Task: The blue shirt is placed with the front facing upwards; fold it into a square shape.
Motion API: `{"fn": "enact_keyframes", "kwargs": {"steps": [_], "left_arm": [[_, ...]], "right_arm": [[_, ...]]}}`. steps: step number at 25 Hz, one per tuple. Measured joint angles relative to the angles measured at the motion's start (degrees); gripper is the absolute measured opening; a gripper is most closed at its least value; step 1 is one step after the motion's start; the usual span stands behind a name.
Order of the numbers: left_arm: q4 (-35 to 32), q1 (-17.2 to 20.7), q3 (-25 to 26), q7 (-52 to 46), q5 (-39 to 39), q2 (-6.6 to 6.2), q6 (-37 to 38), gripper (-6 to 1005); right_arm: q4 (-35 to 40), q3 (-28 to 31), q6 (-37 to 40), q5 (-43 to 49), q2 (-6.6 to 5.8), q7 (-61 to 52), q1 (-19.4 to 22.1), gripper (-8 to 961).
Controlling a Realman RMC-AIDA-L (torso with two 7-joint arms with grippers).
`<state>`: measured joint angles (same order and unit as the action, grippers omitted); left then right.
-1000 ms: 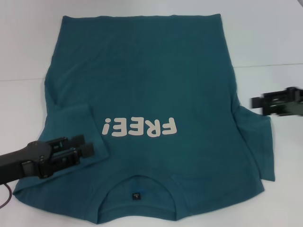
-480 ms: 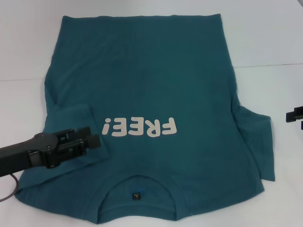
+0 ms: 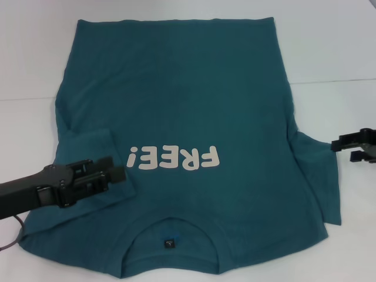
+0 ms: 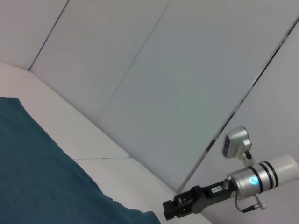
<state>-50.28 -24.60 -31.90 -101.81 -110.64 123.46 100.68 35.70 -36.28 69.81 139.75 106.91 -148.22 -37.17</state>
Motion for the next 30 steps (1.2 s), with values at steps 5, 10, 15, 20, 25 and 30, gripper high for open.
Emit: {"fn": "enact_keyframes", "kwargs": {"steps": [5,10,15,20,25,30], "left_arm": [[0.0,0.3,0.1,0.1,0.0,0.16,-0.2,580],[0.0,0.4,0.1,0.1,0.0,0.19,-0.6,581],[0.0,0.2,0.1,0.1,0.0,0.25,-0.8,581],[0.0,-0.1,0.1,0.1,0.0,0.30,-1.3,580],[1.2,-0.7,0.1,0.2,0.1,0.24,-2.0,580],[1.6,-0.7,0.1,0.2,0.3,0.31,-2.9,581]], "right_arm": [[-2.8,-1.2,-3.9,0.0,1.19,0.0,-1.3,576],[-3.2,-2.9,-5.7,0.1,2.01,-0.2,-2.1,565],[-4.3,-3.8,-7.1,0.2,2.07,-0.5,-2.5,554],[-5.1,-4.3,-7.6,0.2,2.10,-0.4,-2.6,542],[-6.0,-4.3,-8.5,0.2,2.19,-0.2,-3.0,531],[-6.1,-4.3,-8.2,0.2,2.36,-0.3,-3.4,520]]}}
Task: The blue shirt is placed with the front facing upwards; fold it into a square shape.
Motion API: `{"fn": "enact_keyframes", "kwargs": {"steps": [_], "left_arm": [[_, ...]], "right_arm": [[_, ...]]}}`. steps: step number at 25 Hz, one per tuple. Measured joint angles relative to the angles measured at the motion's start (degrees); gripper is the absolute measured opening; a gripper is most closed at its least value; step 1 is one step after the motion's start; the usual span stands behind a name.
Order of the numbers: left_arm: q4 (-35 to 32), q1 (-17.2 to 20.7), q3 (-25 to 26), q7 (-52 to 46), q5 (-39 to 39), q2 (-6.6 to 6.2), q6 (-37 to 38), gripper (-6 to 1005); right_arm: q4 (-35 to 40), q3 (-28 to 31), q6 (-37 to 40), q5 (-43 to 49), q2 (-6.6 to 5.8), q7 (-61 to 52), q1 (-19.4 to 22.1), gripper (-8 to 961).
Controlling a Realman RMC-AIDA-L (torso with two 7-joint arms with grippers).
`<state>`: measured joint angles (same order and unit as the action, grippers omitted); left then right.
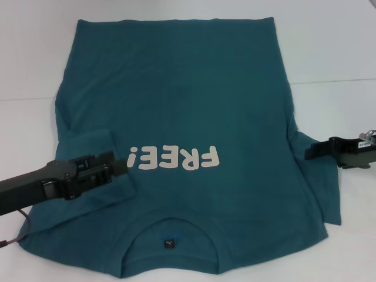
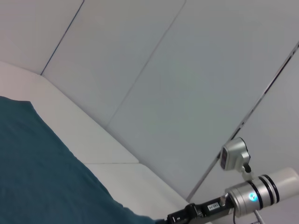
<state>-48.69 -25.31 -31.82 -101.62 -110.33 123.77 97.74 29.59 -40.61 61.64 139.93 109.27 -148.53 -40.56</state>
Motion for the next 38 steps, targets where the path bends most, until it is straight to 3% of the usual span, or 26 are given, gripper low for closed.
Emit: {"fn": "enact_keyframes", "kwargs": {"steps": [11,22,31,38], "left_arm": [[0.0,0.2,0.0,-0.1,1.3,0.02,0.0,580],[0.0,0.4,0.0,-0.4,1.3,0.00,0.4,581],[0.0,0.5,0.1,-1.6,1.8,-0.17,0.6,580],[0.0,0.5,0.1,-2.8,1.8,-0.35,0.3,580]], "right_arm": [[0.1,-0.1,1.2,0.0,0.06,1.0,-0.1,495],[0.6,-0.3,1.5,0.0,-0.12,0.9,0.0,33],[4.0,-0.8,3.2,0.2,-1.40,-0.3,-0.1,16],[7.2,-0.9,5.7,5.8,-2.87,-3.3,-3.6,22]]}}
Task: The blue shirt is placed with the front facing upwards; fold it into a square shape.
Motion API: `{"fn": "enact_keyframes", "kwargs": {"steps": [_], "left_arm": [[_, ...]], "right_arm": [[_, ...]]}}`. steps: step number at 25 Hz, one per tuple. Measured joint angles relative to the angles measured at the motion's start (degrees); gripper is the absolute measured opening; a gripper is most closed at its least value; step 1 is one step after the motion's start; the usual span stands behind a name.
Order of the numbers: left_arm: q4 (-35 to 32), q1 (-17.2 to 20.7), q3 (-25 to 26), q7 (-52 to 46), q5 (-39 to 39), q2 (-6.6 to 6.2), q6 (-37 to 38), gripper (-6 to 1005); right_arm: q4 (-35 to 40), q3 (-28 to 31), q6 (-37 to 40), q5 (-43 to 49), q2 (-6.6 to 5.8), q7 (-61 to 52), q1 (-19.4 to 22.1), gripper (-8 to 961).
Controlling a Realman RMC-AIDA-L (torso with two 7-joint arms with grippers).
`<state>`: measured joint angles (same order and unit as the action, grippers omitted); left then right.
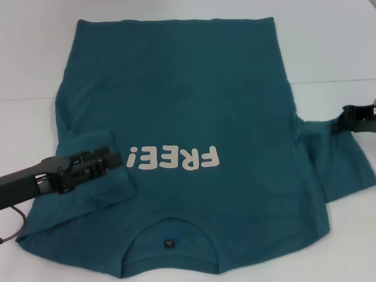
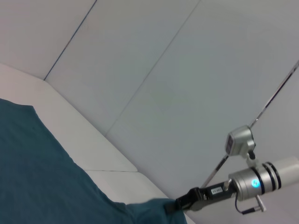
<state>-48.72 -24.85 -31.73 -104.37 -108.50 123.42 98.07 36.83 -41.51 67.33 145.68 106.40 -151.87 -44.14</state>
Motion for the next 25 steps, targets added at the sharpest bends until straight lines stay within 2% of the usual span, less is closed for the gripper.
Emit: {"fn": "enact_keyframes", "kwargs": {"steps": [3,6,13,25], "left_arm": [[0.0,0.0,0.0,-0.3,0.0,-0.02,-0.2,580],[0.0,0.0,0.0,-0.3,0.0,-0.03,-0.3,580],[0.0,0.1,0.0,-0.4,0.0,0.11,-0.9,581],[0.0,0.6,1.7,-1.2,0.1,0.23,-2.9,581]], "right_arm": [[0.8,0.0,2.2,2.3,-0.33,-0.7,-2.2,25],[1.7,0.0,3.9,6.3,-0.08,-1.8,-4.9,28],[1.9,-1.4,7.3,12.1,2.12,-2.6,-10.1,34],[0.5,-5.8,8.8,12.2,5.30,-5.7,-12.1,45]]}}
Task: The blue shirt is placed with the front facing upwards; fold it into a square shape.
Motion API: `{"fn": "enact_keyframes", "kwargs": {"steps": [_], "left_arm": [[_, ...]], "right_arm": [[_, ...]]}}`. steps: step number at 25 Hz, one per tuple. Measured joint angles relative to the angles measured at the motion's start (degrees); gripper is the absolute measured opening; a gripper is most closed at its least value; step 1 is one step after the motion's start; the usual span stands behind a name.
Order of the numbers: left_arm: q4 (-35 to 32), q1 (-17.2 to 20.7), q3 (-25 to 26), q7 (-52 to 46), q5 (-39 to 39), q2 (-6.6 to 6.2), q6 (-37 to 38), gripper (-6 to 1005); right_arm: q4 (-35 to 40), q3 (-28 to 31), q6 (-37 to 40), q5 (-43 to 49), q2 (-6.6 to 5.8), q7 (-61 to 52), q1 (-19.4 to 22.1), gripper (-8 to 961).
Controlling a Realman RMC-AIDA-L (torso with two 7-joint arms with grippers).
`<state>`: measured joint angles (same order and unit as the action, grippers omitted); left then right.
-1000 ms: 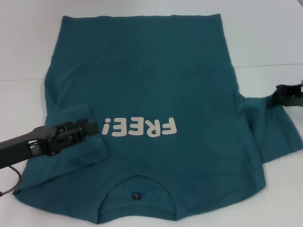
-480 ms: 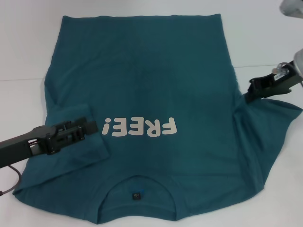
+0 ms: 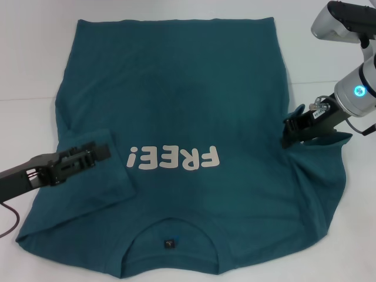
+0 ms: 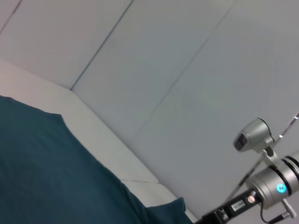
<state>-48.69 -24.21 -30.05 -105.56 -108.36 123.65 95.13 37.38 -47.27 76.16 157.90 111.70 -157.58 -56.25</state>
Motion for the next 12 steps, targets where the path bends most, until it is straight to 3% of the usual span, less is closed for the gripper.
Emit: {"fn": "enact_keyframes", "kwargs": {"steps": [12], "left_arm": [[0.0,0.0,0.0,-0.7,0.0,0.19,-1.1,581]], "right_arm": [[-3.7,-0.1,-9.6,-0.2,1.37,-4.5,-1.3,55]]}}
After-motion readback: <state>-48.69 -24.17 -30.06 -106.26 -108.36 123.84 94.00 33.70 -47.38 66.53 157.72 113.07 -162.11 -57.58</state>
